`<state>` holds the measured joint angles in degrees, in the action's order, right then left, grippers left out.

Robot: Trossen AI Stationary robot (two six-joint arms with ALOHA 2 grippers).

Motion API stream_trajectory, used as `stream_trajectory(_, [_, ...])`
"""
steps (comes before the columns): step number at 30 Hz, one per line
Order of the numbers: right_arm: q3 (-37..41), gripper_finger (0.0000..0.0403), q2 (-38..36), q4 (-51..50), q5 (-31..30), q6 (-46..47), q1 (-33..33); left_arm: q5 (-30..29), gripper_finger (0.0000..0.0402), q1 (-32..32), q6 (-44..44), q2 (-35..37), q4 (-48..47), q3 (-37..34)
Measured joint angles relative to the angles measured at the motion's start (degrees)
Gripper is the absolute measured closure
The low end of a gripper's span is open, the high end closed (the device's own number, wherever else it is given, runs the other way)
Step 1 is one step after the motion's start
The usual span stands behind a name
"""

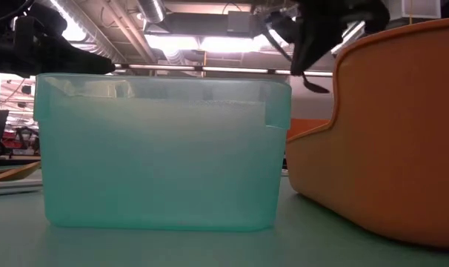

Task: Sort silverware by color (type)
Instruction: Put the blue spoon into the orange bin

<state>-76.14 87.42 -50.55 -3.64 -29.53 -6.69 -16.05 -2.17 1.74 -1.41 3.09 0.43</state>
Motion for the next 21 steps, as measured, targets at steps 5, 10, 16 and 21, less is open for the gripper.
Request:
stream_trajectory(5, [0.00, 0.0401, 0.00, 3.48, 1.82, -0.90, -5.10, 0.02, 0.0292, 0.02, 0.00, -0.01, 0.00, 0.00])
stream_trajectory(10, [0.00, 0.0401, 0.00, 4.87, 3.61, -0.88, -11.11, 0.02, 0.0292, 0.02, 0.00, 0.00, 0.00, 0.00])
stream_trajectory(16, [0.00, 0.0401, 0.00, 5.78, 4.78, -0.37, -17.91, 0.02, 0.0292, 0.02, 0.00, 0.00, 0.00, 0.02])
stream_trajectory(21, [0.00, 0.0401, 0.00, 7.38, 4.79, -0.23, -21.57, 0.02, 0.0292, 0.00, 0.00, -0.02, 0.00, 0.00])
